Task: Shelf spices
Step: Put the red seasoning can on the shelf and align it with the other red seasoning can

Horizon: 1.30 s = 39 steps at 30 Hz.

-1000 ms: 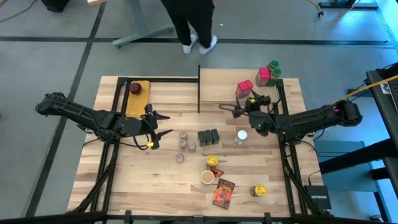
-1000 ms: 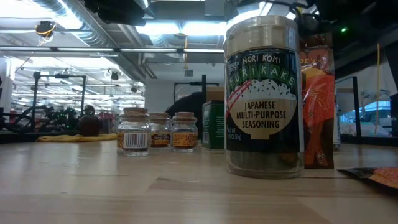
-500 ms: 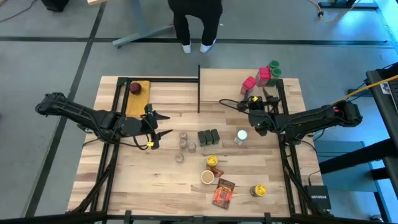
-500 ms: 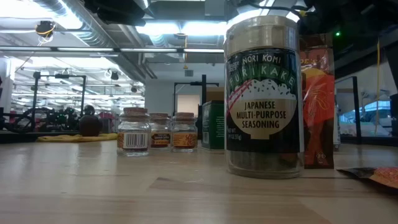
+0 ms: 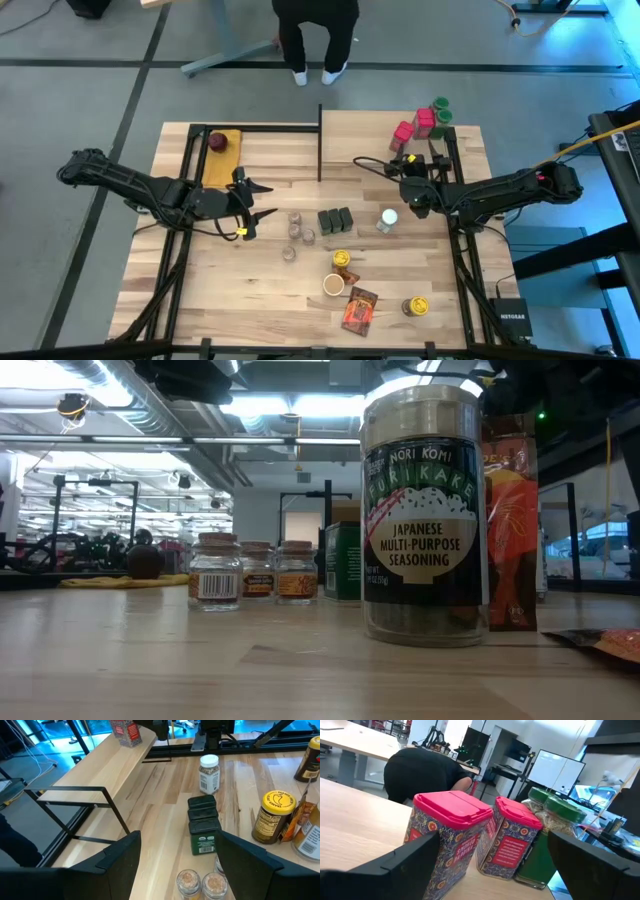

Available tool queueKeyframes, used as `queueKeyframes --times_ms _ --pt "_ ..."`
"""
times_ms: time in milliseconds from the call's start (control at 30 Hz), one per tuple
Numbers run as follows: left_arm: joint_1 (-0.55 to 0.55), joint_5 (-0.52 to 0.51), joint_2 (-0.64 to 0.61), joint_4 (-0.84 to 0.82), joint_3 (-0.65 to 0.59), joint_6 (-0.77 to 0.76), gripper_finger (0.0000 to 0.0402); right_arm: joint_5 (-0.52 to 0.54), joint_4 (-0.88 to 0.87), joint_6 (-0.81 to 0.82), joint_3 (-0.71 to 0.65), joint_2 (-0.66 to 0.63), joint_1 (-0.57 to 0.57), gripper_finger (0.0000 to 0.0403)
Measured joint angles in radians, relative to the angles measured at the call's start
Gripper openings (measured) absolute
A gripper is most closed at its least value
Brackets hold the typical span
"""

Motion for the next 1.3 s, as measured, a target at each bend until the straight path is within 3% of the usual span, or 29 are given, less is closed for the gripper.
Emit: queueKeyframes --times_ms 367,467,567,700,833,933,1100,1300 --pt "0.0 0.0 0.0 0.002 0.0 -0.002 0.0249 -0.024 0.006 -0.019 0.0 0.0 -0.014 0.0374" --pt "0.0 0.0 0.0 0.001 0.0 0.003 0.0249 -0.055 0.013 -0.049 0.0 -0.002 0.028 0.0374" --pt "0.0 -0.004 0.0 0.0 0.0 0.0 0.0249 -0.002 0.018 -0.11 0.015 -0.004 0.093 0.0374" --pt "0.0 -0.008 0.0 -0.01 0.0 -0.005 0.0249 -0.019 0.023 -0.145 0.056 -0.014 0.194 0.0374" --pt "0.0 -0.008 0.0 -0.009 0.0 -0.007 0.0249 -0.154 -0.006 -0.149 0.07 -0.014 0.259 0.0374" --pt "0.0 -0.008 0.0 -0.009 0.0 -0.011 0.0249 -0.232 -0.085 -0.09 0.07 -0.014 0.242 0.0374" --pt "0.0 -0.011 0.0 -0.01 0.0 0.001 0.0249 -0.32 -0.196 0.039 0.07 -0.014 0.129 0.0374" --pt "0.0 -0.012 0.0 -0.004 0.0 0.025 0.0249 -0.621 -0.212 0.097 0.07 -0.014 -0.023 0.0374"
